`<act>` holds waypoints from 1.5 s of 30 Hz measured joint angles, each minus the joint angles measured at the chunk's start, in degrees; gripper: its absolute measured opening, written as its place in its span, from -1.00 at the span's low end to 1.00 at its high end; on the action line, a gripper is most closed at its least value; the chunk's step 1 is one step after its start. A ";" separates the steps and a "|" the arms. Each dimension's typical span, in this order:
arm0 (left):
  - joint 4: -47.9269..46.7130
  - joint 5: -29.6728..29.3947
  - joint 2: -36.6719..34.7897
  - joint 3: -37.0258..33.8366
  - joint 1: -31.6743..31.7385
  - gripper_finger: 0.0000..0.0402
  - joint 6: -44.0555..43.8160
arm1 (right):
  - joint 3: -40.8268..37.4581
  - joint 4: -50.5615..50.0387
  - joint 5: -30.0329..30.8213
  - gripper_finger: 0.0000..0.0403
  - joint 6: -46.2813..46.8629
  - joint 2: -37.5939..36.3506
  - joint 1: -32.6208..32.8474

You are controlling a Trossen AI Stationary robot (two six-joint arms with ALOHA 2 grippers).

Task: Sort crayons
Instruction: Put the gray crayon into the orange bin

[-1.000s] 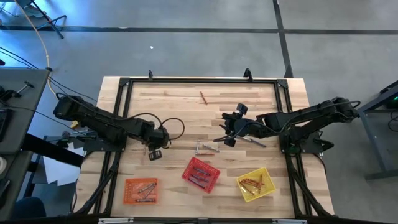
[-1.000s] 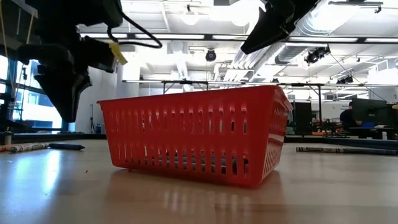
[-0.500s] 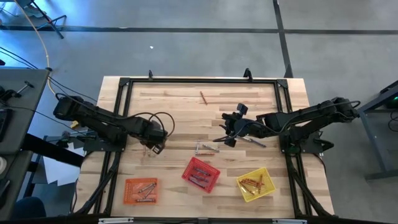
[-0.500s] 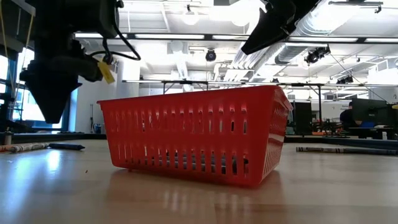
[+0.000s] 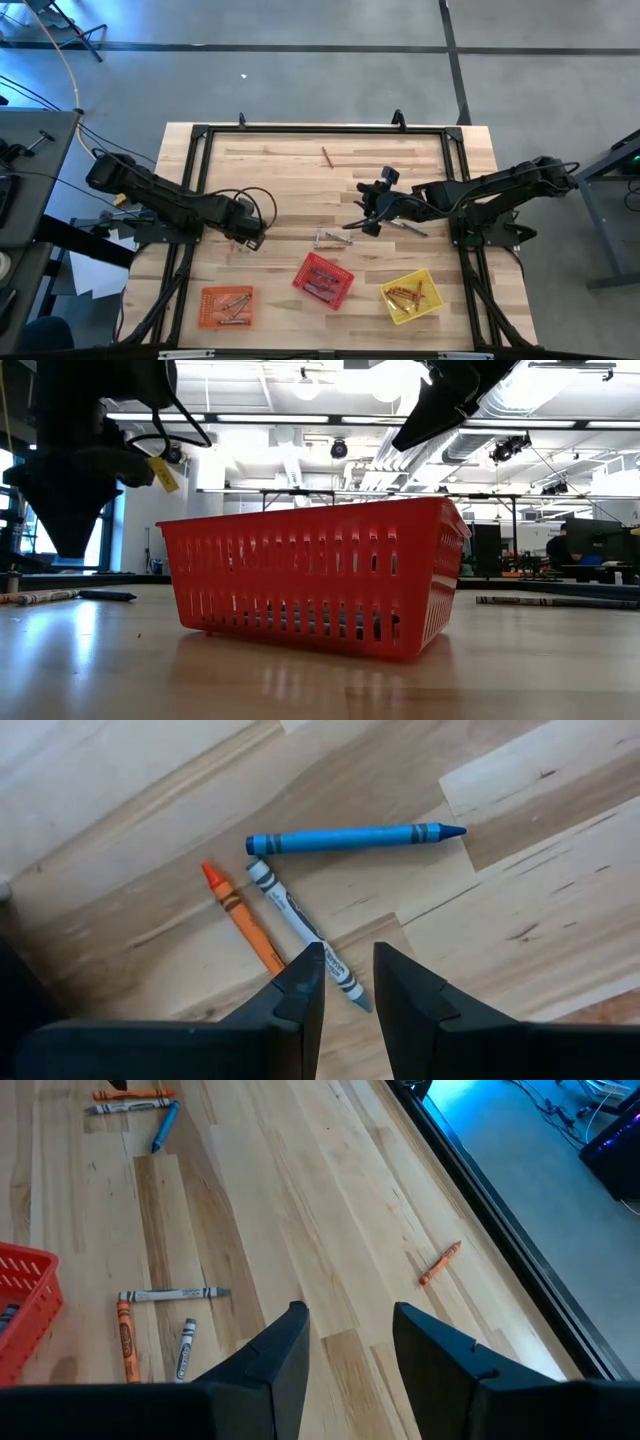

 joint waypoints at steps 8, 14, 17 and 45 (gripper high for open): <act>-0.55 -2.19 1.25 -0.04 -1.73 -0.63 -3.57 | 0.00 0.00 0.00 -0.31 0.00 0.00 0.02; -0.44 -1.97 5.09 -0.07 -1.75 -0.63 -4.43 | 0.00 0.00 0.00 -0.31 0.00 0.00 0.02; -0.40 -1.74 6.41 -0.07 -1.73 -0.63 -4.03 | 0.00 0.00 0.00 -0.31 0.00 0.00 0.01; 2.96 2.99 12.85 -0.03 -1.73 -0.63 -3.95 | 0.00 -1.47 -0.01 -0.31 -0.02 0.00 0.02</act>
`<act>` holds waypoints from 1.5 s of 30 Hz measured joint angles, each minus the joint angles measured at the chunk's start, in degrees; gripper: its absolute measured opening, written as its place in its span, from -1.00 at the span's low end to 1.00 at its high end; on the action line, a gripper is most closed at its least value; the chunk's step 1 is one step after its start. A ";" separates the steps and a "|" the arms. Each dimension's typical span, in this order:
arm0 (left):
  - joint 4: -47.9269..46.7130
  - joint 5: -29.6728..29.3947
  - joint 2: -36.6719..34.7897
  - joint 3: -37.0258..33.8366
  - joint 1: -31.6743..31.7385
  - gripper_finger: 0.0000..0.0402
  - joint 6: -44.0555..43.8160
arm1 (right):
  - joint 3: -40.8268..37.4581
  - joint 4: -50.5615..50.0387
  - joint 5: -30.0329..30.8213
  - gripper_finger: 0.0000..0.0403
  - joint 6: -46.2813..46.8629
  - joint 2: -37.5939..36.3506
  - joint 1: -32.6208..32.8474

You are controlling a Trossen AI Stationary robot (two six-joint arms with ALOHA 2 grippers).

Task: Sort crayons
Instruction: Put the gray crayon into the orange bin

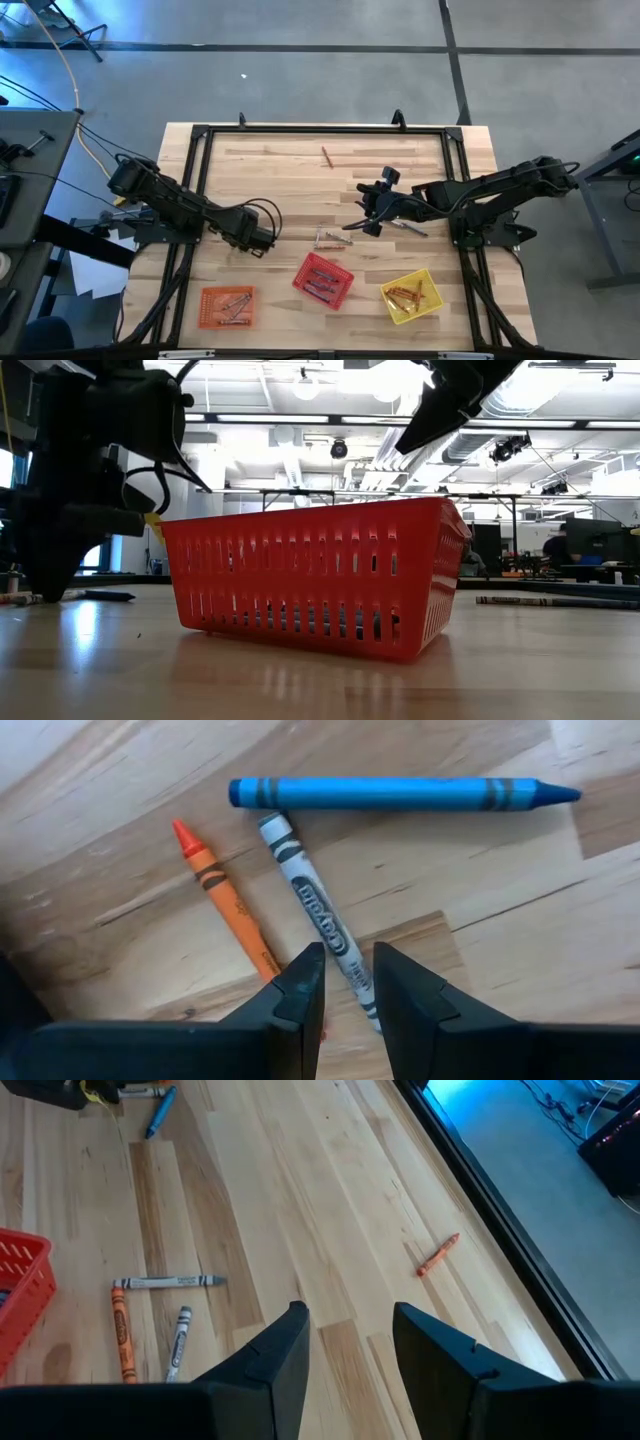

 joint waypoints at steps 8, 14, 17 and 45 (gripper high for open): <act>7.06 1.88 -0.98 -5.19 -0.18 -0.63 -2.99 | 0.00 -0.78 0.01 -0.31 0.00 0.00 0.00; 6.68 1.66 -1.78 -5.30 -0.70 -0.64 -2.89 | 0.00 -0.87 0.00 -0.31 0.01 0.00 0.00; 6.72 2.10 -2.80 -5.62 -0.66 -0.70 -1.92 | 0.00 -0.87 0.01 -0.31 0.02 0.00 0.00; 4.97 -12.33 -16.62 14.16 -6.71 -1.00 15.77 | 0.00 -0.58 0.01 -0.31 0.24 0.00 0.00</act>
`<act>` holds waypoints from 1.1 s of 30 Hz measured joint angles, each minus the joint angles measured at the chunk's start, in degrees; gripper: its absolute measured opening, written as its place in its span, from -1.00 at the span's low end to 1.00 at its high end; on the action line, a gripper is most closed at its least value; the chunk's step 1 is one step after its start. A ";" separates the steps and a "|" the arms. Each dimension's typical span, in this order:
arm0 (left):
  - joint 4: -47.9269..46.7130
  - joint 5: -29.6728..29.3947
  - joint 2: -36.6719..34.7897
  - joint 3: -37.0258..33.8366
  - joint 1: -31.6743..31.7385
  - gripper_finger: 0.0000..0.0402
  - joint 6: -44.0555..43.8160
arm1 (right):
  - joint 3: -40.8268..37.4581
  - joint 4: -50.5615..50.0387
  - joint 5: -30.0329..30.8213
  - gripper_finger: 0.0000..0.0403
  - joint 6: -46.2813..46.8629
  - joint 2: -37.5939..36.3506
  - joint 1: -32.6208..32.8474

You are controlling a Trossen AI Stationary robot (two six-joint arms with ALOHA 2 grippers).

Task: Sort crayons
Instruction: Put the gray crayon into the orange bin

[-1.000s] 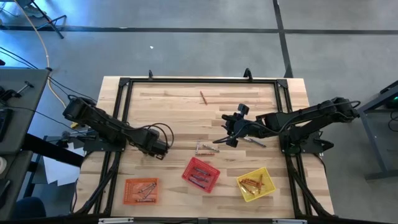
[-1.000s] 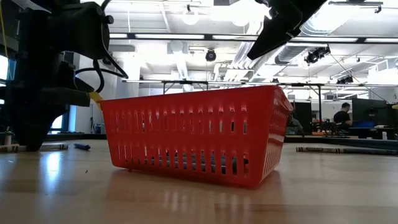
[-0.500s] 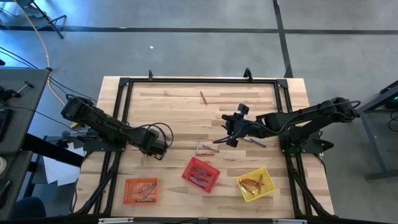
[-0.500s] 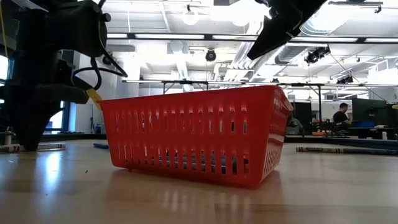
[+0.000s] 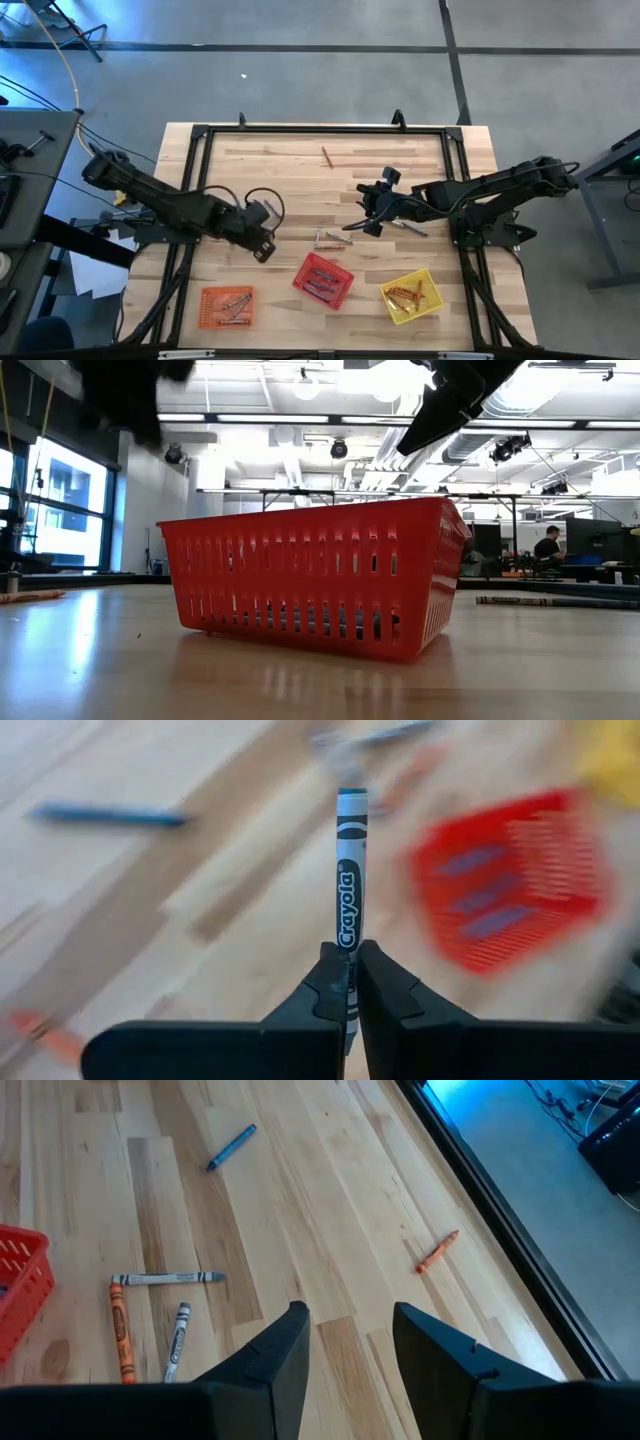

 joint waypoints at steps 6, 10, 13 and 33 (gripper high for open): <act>6.14 -0.19 0.51 7.24 -8.48 -1.00 12.46 | 0.00 0.70 0.00 -0.31 0.07 0.00 0.00; 13.41 -0.17 0.48 7.77 -15.98 -1.00 21.34 | 0.00 1.67 0.01 -0.31 0.22 0.00 0.00; 14.26 -0.23 0.48 7.77 -21.98 -1.00 21.97 | 0.00 2.13 0.02 -0.31 0.59 0.00 0.00; 2.12 -0.71 14.52 7.79 -42.79 -1.00 -18.20 | 0.00 2.97 0.02 -0.31 6.47 0.00 0.00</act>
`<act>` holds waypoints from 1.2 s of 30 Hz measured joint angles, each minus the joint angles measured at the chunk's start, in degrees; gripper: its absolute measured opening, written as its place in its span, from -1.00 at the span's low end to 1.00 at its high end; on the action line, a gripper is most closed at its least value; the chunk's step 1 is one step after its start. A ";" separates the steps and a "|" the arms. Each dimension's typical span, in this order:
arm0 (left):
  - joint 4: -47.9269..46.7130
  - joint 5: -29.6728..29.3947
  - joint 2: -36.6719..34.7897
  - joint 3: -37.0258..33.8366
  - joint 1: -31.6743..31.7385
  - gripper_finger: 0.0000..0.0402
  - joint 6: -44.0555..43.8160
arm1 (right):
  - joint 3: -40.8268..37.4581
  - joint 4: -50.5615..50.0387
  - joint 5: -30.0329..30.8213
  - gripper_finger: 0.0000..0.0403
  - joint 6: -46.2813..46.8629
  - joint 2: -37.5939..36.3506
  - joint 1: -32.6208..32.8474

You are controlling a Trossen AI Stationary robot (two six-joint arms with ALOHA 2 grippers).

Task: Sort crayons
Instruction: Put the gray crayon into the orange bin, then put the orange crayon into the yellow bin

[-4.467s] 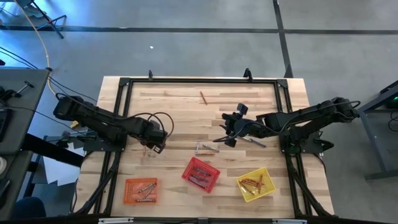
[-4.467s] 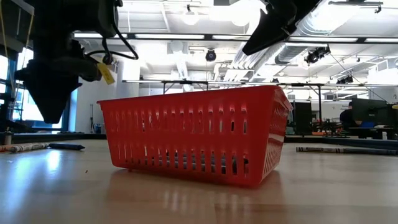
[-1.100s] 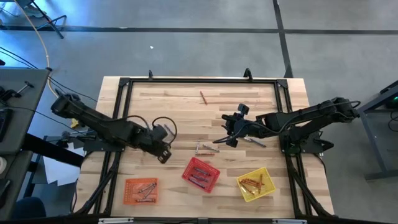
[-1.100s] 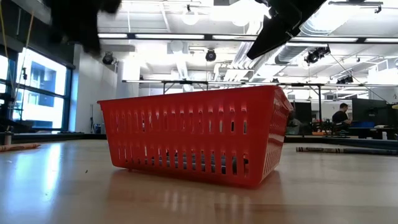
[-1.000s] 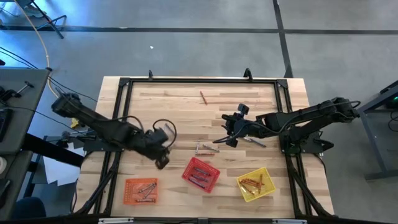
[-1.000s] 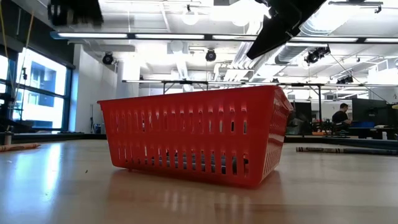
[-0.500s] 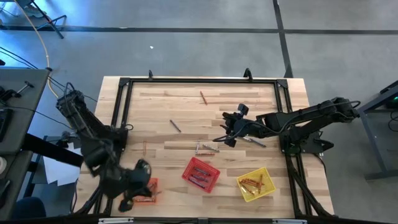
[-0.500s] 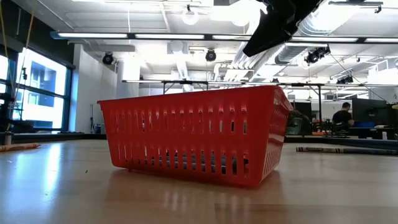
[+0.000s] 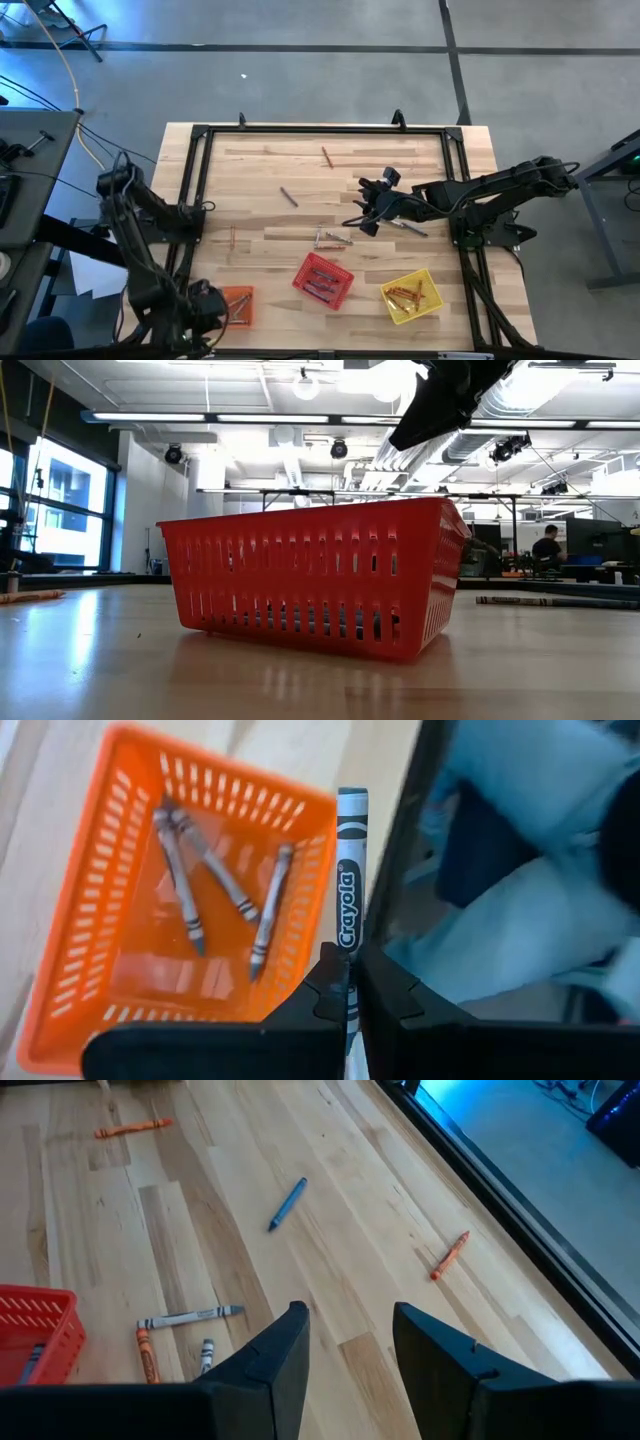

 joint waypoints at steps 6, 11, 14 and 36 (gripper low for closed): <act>-5.06 0.49 6.07 0.00 0.79 -1.00 -0.16 | 0.00 0.08 0.00 -0.31 -0.14 0.00 0.00; -7.64 0.49 8.53 -0.12 2.10 -1.00 -0.14 | 0.00 0.48 0.00 -0.31 -0.17 0.00 0.00; -7.09 0.47 8.76 -0.15 2.85 -1.00 -1.78 | 0.00 0.48 0.00 -0.31 -0.17 0.00 0.00; -7.83 6.95 8.85 -0.15 8.58 -0.60 -6.09 | 0.00 0.85 0.00 -0.31 -1.89 0.00 0.00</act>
